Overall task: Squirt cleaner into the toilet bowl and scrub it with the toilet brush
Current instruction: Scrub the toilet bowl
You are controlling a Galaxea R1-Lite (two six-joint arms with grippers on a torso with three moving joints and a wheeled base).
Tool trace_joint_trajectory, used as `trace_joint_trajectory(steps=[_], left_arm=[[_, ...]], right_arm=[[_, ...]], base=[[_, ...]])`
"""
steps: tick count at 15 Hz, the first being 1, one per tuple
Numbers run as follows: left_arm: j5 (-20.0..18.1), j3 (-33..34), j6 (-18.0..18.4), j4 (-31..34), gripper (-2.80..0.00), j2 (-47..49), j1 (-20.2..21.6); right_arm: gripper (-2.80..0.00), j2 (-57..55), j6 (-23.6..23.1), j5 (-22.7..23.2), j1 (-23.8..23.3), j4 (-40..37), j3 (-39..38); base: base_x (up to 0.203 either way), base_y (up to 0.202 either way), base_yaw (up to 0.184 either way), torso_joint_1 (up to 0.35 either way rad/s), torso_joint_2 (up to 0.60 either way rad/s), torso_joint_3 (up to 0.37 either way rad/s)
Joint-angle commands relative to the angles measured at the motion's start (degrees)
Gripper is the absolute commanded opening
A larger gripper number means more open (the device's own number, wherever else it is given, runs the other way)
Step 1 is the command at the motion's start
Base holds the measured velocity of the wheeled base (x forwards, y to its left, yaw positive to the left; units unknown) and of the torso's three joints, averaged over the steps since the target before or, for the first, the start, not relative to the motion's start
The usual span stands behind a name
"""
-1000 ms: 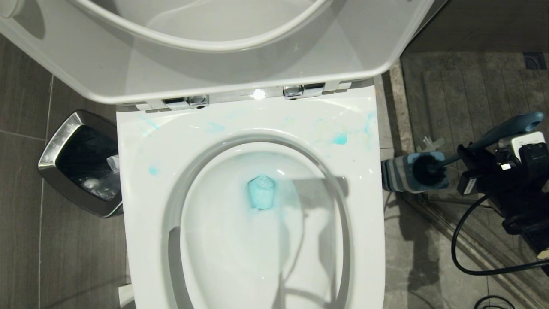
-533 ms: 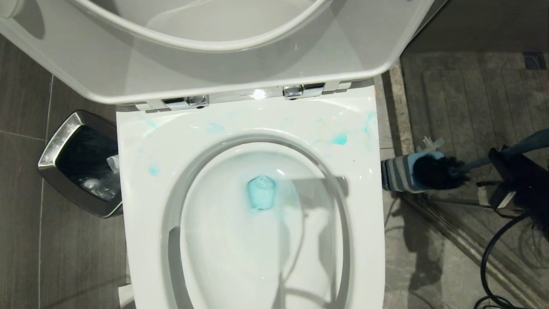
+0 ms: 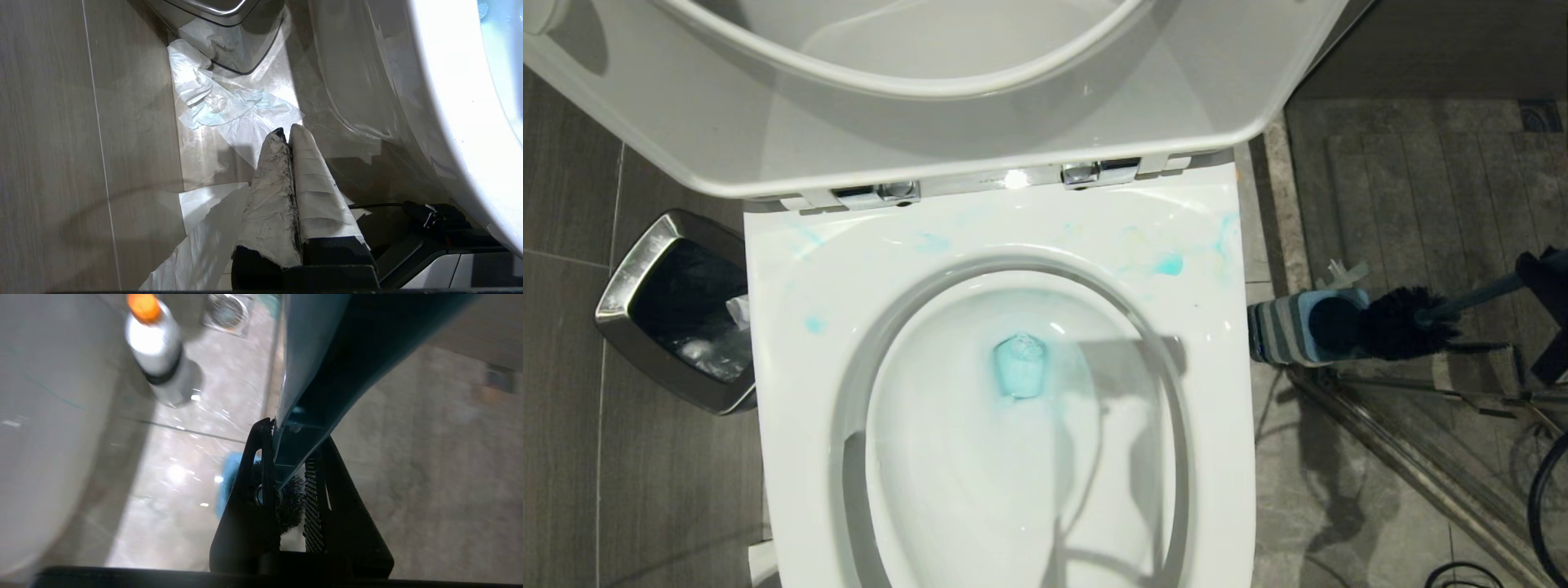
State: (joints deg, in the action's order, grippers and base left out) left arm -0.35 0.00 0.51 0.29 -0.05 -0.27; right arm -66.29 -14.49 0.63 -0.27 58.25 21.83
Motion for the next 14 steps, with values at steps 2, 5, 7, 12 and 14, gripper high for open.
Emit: trace_joint_trajectory(steps=[2, 5, 7, 12, 14], left_arm=[[0.0, 0.0, 0.0, 0.0, -2.8, 0.0, 0.0], [0.0, 0.0, 0.0, 0.0, -2.8, 0.0, 0.0], [0.0, 0.0, 0.0, 0.0, -2.8, 0.0, 0.0], [0.0, 0.0, 0.2, 0.0, -2.8, 0.0, 0.0], [0.0, 0.0, 0.1, 0.0, -2.8, 0.0, 0.0]], right_arm=[[-2.8, 5.7, 2.3, 3.0, 0.2, -13.7, 10.1], [-2.8, 9.2, 2.6, 5.4, 1.7, -26.9, 16.6], [-2.8, 9.5, 2.0, 5.6, 2.2, -30.1, 19.4], [-2.8, 9.4, 0.2, 5.1, 2.2, -31.1, 19.7], [-2.8, 9.3, -0.4, 5.1, 2.2, -31.1, 19.6]], base=[[0.0, 0.0, 0.0, 0.0, 0.0, 0.0], [0.0, 0.0, 0.0, 0.0, 0.0, 0.0], [0.0, 0.0, 0.0, 0.0, 0.0, 0.0], [0.0, 0.0, 0.0, 0.0, 0.0, 0.0], [0.0, 0.0, 0.0, 0.0, 0.0, 0.0]])
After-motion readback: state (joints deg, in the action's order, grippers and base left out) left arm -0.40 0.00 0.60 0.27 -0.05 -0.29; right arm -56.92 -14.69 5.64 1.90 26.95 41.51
